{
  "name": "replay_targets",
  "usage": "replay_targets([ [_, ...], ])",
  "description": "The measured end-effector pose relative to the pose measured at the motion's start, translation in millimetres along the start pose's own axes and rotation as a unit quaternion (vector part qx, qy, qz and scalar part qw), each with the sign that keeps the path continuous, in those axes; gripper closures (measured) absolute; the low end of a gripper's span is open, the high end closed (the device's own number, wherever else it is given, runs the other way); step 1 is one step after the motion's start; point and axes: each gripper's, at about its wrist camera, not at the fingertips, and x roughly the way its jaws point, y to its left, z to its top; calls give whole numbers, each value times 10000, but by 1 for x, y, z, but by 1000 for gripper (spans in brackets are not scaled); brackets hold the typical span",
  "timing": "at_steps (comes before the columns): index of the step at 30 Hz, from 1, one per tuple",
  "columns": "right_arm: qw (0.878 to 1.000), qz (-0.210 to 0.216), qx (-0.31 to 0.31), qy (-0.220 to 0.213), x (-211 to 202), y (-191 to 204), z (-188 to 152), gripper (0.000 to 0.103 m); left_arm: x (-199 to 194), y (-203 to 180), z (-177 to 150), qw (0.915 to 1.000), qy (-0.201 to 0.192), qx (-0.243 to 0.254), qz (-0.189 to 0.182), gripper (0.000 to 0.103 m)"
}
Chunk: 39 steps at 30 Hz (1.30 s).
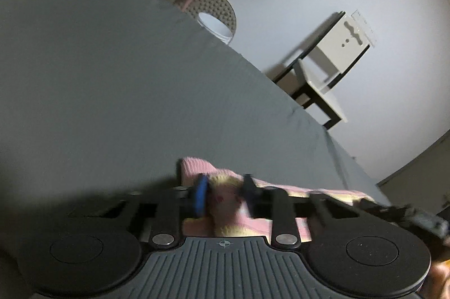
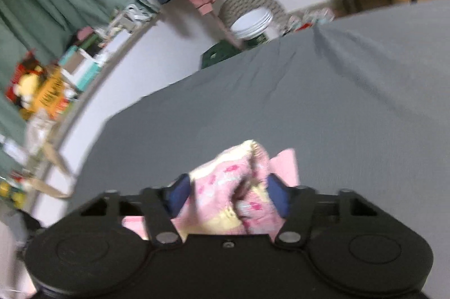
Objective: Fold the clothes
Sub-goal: 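Lift the long edge with both tools and fold it over the cardigan, then lower the folded edge with both tools and open them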
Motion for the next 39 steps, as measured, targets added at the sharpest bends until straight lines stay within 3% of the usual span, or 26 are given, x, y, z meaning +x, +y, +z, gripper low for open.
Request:
replay_targets([
  [2, 9999, -93, -27, -97, 5, 0, -5, 60, 1, 4, -5, 9999, -86, -55, -73, 92],
  [6, 9997, -37, -218, -128, 11, 2, -11, 63, -5, 5, -14, 9984, -509, 156, -215, 95],
  [11, 9973, 635, -223, -281, 4, -2, -4, 66, -23, -7, -20, 9907, -1241, 528, -167, 95],
  [14, 9958, 873, 13, -283, 13, -8, 1, 67, -22, -12, -22, 9852, -1506, 805, 134, 95],
  [19, 9983, 537, -12, -203, 31, -14, 1, 67, 4, -7, -25, 9863, -1150, 865, 804, 94],
  [21, 9984, 538, -2, -190, 33, -18, 0, 61, 11, -9, -23, 9858, -1032, 936, 940, 94],
  [23, 9984, 521, 110, -177, 30, -21, 2, 44, 7, -16, -18, 9843, -1003, 1039, 1016, 92],
  [25, 9974, 621, 276, -221, 19, -24, 6, 44, -3, -25, -14, 9814, -1072, 1075, 1176, 84],
  [27, 9975, 607, 194, -298, 2, -25, 8, 37, -17, -37, -10, 9752, -1314, 1135, 1370, 69],
  [29, 9975, 593, 112, -375, -15, -26, 10, 33, -32, -54, -10, 9653, -1666, 1351, 1493, 21],
  [31, 9973, 578, 29, -452, -31, -28, 12, 39, -48, -72, -17, 9546, -2021, 1710, 1366, 3],
  [32, 9972, 571, -15, -485, -39, -28, 13, 50, -51, -84, -22, 9483, -2130, 1980, 1270, 3],
  [33, 9976, 548, -137, -391, -40, -26, 10, 55, -53, -96, -27, 9414, -2197, 2266, 1188, 3],
  [36, 9969, 478, -605, -123, -35, -15, -1, 56, -47, -127, -48, 9193, -1975, 3208, 1135, 3],
  [37, 9962, 441, -754, -38, -31, -9, -2, 61, -43, -132, -54, 9169, -1867, 3356, 1085, 3],
  [38, 9951, 403, -903, 46, -27, -3, -4, 75, -40, -138, -60, 9142, -1757, 3502, 1034, 3],
  [39, 9937, 369, -1052, 91, -23, 3, -6, 83, -36, -144, -66, 9111, -1647, 3648, 983, 3],
])
